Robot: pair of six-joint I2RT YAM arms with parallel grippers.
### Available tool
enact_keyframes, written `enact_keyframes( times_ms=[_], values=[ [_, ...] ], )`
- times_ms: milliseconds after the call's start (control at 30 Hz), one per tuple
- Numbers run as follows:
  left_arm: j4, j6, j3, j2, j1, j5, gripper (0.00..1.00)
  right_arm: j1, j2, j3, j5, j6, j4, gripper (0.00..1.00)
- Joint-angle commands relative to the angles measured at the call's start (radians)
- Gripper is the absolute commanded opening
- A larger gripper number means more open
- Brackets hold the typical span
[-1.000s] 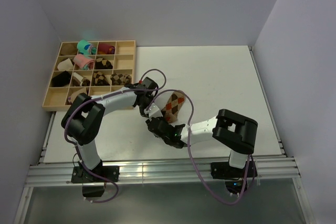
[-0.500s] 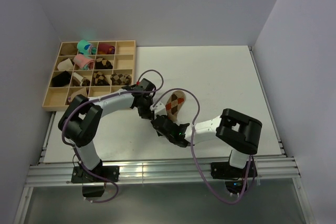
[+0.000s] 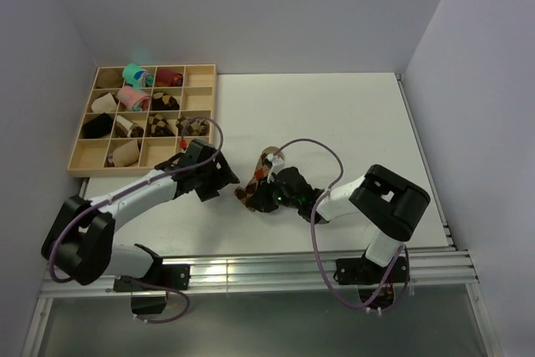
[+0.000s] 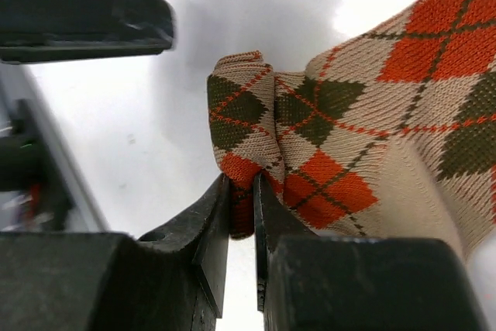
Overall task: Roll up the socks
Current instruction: Roll the sock at the center of the board.
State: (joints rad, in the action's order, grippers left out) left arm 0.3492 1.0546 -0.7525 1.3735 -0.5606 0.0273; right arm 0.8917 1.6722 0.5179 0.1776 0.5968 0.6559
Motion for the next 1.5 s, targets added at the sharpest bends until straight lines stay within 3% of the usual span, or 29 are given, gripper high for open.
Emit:
enact_keyframes(
  times_ms=[0, 300, 533, 1133, 1467],
  values=[
    [-0.143, 0.077, 0.073, -0.085, 0.002, -0.011, 0.82, -0.029, 0.067, -0.045, 0.221, 0.101, 0.011, 0.0],
    [-0.308, 0.189, 0.258, -0.137, -0.007, 0.071, 0.78, -0.145, 0.191, -0.079, 0.347, 0.288, 0.175, 0.0],
    [-0.395, 0.26, 0.329, -0.152, -0.058, 0.057, 0.76, -0.181, 0.241, -0.084, 0.37, 0.343, 0.188, 0.0],
    [-0.504, 0.298, 0.363, -0.051, -0.111, -0.02, 0.61, -0.226, 0.337, -0.128, 0.431, 0.462, 0.32, 0.0],
    [-0.535, 0.274, 0.355, 0.038, -0.111, 0.008, 0.46, -0.234, 0.339, -0.114, 0.431, 0.463, 0.307, 0.0]
  ],
)
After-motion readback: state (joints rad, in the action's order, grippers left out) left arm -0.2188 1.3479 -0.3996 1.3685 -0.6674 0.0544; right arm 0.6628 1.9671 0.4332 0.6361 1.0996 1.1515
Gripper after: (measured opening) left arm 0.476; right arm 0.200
